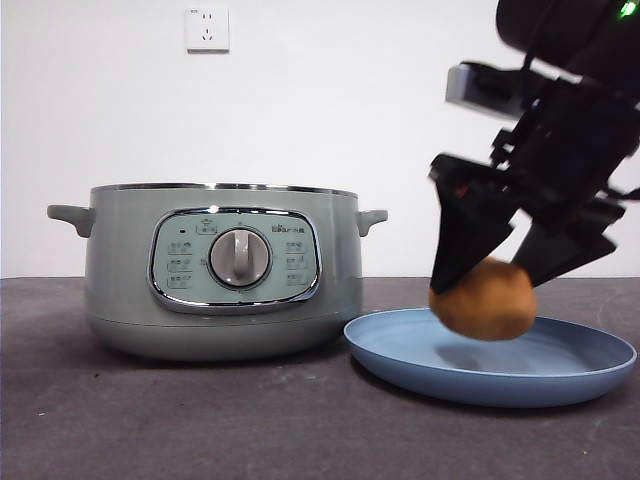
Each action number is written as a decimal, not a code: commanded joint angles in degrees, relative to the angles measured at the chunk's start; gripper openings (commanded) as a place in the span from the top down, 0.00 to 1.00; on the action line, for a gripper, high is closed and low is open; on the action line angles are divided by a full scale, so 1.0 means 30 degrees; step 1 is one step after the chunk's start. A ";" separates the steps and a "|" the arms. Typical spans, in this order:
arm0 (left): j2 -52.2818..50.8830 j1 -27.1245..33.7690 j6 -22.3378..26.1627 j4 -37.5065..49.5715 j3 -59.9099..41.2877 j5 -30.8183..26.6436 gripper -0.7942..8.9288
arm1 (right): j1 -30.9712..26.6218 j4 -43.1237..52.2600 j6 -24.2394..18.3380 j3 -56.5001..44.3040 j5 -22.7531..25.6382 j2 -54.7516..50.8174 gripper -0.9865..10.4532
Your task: Take the potato out from the steamer,put the potato on the plate,close the lid
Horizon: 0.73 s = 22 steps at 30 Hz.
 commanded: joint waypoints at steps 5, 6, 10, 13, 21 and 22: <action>0.0583 0.0036 0.0087 0.1137 0.0299 0.0372 0.93 | -0.0204 0.0357 0.0204 -0.0189 -0.0066 0.1581 0.92; 0.0823 0.0036 0.0087 0.1275 0.0299 0.0415 0.93 | -0.0284 0.0306 0.0233 -0.0189 -0.0066 0.1676 0.90; 0.1814 0.0015 0.0102 0.2091 0.0299 0.1355 0.93 | -0.0299 0.0270 0.0634 -0.0189 -0.0029 0.1698 0.71; 0.2761 0.0000 0.0306 0.2834 0.0299 0.1472 0.93 | -0.0299 0.0168 0.0772 -0.0189 -0.0022 0.1690 0.45; 0.6339 -0.0211 0.0532 0.5260 0.0299 0.2317 0.93 | -0.0328 0.0211 0.0765 0.0007 0.0095 0.1450 0.41; 0.6754 -0.0291 0.0546 0.5595 0.0299 0.2310 0.93 | -0.0379 0.0211 0.0765 0.0073 0.0080 0.1326 0.41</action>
